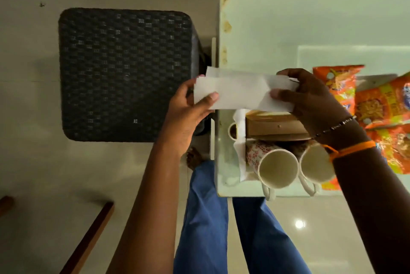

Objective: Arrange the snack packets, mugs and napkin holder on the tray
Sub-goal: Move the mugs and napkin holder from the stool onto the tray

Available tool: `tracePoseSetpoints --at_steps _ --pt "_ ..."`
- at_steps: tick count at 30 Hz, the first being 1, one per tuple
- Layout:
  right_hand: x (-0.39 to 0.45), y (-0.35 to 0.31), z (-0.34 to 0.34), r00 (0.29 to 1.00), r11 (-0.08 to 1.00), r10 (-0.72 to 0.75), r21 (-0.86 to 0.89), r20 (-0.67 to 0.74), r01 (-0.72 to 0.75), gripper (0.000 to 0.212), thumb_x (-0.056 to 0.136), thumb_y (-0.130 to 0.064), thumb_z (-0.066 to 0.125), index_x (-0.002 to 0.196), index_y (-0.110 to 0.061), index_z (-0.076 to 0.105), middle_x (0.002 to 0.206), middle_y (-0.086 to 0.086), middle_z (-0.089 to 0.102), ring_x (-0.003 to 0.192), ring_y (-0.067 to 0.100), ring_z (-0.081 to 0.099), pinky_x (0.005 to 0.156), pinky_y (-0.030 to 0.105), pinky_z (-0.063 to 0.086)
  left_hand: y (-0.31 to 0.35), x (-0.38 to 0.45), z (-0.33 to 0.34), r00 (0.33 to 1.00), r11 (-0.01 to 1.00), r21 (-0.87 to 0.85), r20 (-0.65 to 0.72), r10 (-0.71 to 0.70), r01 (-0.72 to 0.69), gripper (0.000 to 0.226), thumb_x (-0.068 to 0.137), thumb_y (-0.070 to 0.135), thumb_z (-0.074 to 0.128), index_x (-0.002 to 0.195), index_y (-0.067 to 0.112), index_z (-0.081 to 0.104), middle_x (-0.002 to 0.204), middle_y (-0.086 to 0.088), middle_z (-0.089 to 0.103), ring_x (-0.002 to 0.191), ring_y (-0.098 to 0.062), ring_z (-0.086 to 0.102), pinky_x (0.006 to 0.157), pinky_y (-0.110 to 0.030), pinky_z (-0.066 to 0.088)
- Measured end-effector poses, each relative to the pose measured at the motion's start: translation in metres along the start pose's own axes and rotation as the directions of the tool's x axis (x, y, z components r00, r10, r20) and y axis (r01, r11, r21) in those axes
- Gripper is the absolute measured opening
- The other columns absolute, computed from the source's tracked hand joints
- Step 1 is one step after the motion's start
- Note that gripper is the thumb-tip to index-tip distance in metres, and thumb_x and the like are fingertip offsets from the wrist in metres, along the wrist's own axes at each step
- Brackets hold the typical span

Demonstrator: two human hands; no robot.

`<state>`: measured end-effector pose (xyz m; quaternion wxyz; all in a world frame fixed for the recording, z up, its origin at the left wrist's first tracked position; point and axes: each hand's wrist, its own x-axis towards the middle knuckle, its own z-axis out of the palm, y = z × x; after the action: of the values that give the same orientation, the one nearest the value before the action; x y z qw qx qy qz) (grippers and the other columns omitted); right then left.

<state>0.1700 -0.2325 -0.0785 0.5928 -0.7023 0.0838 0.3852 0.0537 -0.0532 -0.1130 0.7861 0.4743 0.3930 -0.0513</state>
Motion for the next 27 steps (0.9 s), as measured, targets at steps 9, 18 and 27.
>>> tracePoseSetpoints --at_steps 9,18,27 --pt "-0.047 0.041 -0.082 0.973 0.903 -0.220 -0.393 -0.072 0.175 0.024 0.075 0.010 0.064 0.091 -0.006 0.061 0.089 0.003 0.063 0.074 -0.007 0.058 0.073 0.008 0.047 -0.060 -0.029 0.073 0.994 0.880 0.466 -0.003 0.107 -0.093 0.027 0.076 0.001 0.068 0.089 0.023 0.060 0.083 0.011 0.064 0.074 0.002 0.062 0.067 -0.012 0.052" --pt "-0.039 0.071 -0.097 0.962 0.862 -0.247 -0.480 -0.120 0.162 0.024 0.073 0.009 0.062 0.096 0.001 0.063 0.097 0.007 0.064 0.099 0.025 0.061 0.091 0.035 0.048 -0.083 -0.036 0.097 0.977 0.806 0.590 -0.152 0.149 -0.031 0.032 0.085 -0.006 0.053 0.108 0.015 0.059 0.118 -0.005 0.062 0.114 -0.017 0.057 0.097 -0.030 0.047" --pt "-0.045 0.085 -0.136 0.911 0.861 -0.260 -0.504 -0.321 0.068 0.029 0.078 0.007 0.057 0.102 -0.007 0.063 0.109 0.009 0.065 0.100 0.024 0.062 0.079 0.023 0.049 -0.061 -0.046 0.140 0.947 0.731 0.657 -0.082 0.311 -0.183 0.025 0.088 0.002 0.049 0.107 0.014 0.060 0.105 0.004 0.063 0.100 -0.007 0.060 0.086 -0.014 0.046"
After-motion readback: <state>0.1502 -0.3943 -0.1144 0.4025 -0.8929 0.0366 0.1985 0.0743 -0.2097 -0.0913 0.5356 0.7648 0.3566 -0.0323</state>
